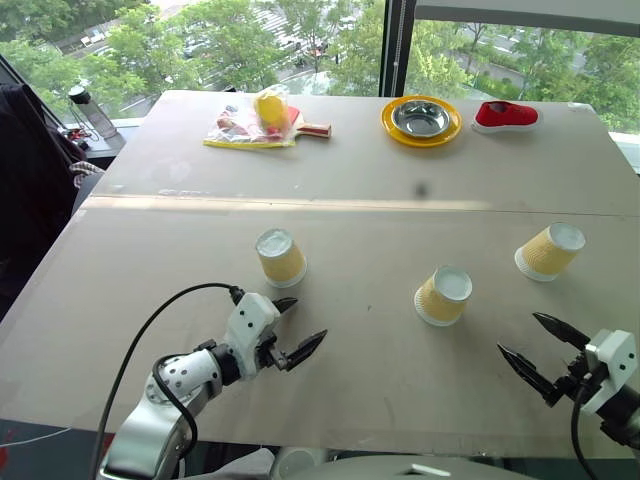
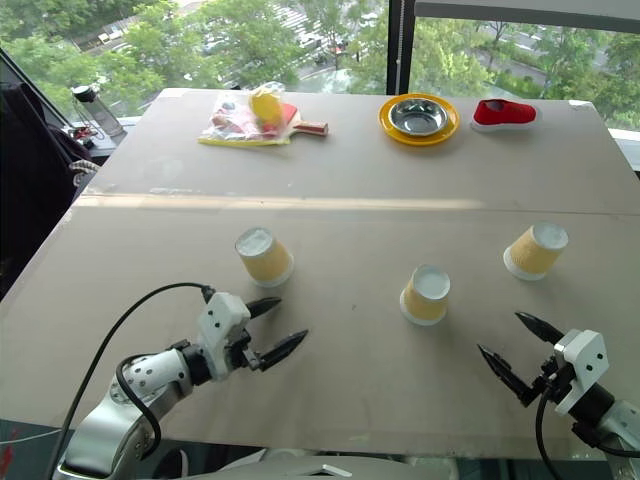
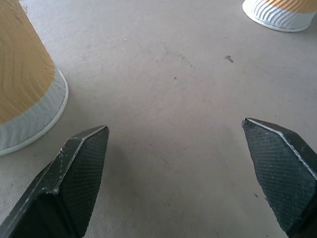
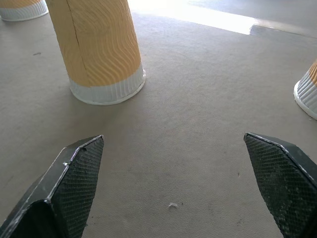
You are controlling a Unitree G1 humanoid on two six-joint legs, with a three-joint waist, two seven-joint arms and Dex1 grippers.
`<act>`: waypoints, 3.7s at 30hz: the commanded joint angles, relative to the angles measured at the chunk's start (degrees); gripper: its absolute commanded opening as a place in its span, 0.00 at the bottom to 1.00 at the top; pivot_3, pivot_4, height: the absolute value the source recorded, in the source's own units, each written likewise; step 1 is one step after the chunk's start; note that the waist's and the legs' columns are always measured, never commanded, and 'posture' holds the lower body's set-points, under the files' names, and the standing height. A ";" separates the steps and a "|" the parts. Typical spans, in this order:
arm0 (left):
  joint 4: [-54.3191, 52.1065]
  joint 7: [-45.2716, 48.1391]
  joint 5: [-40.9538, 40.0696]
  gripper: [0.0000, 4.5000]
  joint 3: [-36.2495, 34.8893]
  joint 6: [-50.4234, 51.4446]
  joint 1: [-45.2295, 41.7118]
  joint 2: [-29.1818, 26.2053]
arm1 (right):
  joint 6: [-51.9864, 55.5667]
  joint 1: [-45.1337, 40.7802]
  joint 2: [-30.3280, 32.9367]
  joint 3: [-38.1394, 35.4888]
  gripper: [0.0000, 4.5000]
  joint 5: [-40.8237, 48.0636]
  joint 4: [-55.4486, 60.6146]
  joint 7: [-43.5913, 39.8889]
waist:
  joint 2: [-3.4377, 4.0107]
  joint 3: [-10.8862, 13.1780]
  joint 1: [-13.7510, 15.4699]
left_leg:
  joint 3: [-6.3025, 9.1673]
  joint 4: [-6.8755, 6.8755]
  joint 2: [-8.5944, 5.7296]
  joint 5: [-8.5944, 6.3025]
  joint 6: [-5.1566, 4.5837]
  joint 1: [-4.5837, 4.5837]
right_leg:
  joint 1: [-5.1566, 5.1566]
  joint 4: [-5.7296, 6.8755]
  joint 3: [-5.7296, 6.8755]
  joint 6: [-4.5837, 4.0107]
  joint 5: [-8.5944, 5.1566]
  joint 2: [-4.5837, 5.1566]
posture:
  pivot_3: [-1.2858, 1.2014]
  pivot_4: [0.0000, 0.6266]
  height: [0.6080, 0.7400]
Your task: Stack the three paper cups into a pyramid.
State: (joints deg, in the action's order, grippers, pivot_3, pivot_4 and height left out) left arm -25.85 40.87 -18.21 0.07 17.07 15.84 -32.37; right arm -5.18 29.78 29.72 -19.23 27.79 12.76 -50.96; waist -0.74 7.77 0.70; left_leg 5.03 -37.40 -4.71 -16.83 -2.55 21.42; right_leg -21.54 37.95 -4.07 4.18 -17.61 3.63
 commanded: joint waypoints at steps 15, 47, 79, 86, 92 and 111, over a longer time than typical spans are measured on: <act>-3.40 -0.10 -2.05 0.99 -1.49 -0.37 1.85 -0.18 | 1.02 -1.25 2.27 -1.59 1.00 1.70 1.81 -1.63 | -0.01 -0.01 0.01 | 0.01 -0.01 0.00 0.00 0.00 0.00 | 0.01 0.00 0.00 0.00 0.00 0.00 | 0.52 0.24 1.00; -9.26 16.20 -24.97 0.99 -7.61 8.47 -9.10 -11.11 | 5.91 -4.85 3.33 2.50 1.00 1.12 10.36 -1.08 | 0.01 -0.03 -0.04 | 0.14 -0.05 -0.01 0.01 0.01 0.07 | -0.01 0.02 0.17 -0.01 0.01 0.00 | 0.52 0.24 1.00; -4.41 21.29 -19.38 1.00 -12.01 2.05 -16.21 -15.30 | 16.31 -24.19 -2.31 17.76 0.52 -1.92 10.59 8.91 | -0.01 -0.02 -1.56 | 0.23 -0.10 -0.03 0.04 0.05 0.12 | -0.05 0.00 0.31 -0.02 0.01 -0.02 | 0.52 0.24 1.00; -8.28 15.35 -19.43 1.00 -13.81 3.22 -10.89 -12.50 | 18.27 -33.24 -6.20 22.08 0.52 -5.05 5.39 11.55 | -0.02 -0.02 -1.64 | 0.23 -0.11 -0.03 0.04 0.06 0.12 | -0.07 0.01 0.32 -0.02 0.01 -0.01 | 0.52 0.24 1.00; -11.29 6.75 -19.02 1.00 -14.17 6.87 -6.90 -9.14 | 22.28 -46.92 -11.94 27.94 0.52 -10.32 -4.77 14.58 | -0.01 -0.01 -1.80 | 0.25 -0.12 -0.03 0.06 0.09 0.12 | -0.10 0.06 0.34 -0.03 0.02 -0.04 | 0.52 0.24 1.00; -13.68 -3.84 -17.21 1.00 -7.37 12.13 -10.59 -3.91 | 30.95 -51.96 -12.85 23.38 0.99 -8.66 -0.73 17.00 | 0.02 0.00 -1.74 | 0.60 -0.17 -0.21 0.12 0.18 0.34 | -0.32 0.04 1.68 -0.20 0.12 0.44 | 0.52 0.24 1.00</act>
State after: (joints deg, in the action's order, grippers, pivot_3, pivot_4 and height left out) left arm -37.20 37.00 -34.05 -7.92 29.18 5.74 -36.56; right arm 24.44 -23.08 15.81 5.64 17.42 6.10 -33.64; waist -0.72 7.77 -1.04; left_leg 5.65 -37.57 -4.92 -16.72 -2.36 21.75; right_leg -21.86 38.00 -2.39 3.97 -17.49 4.06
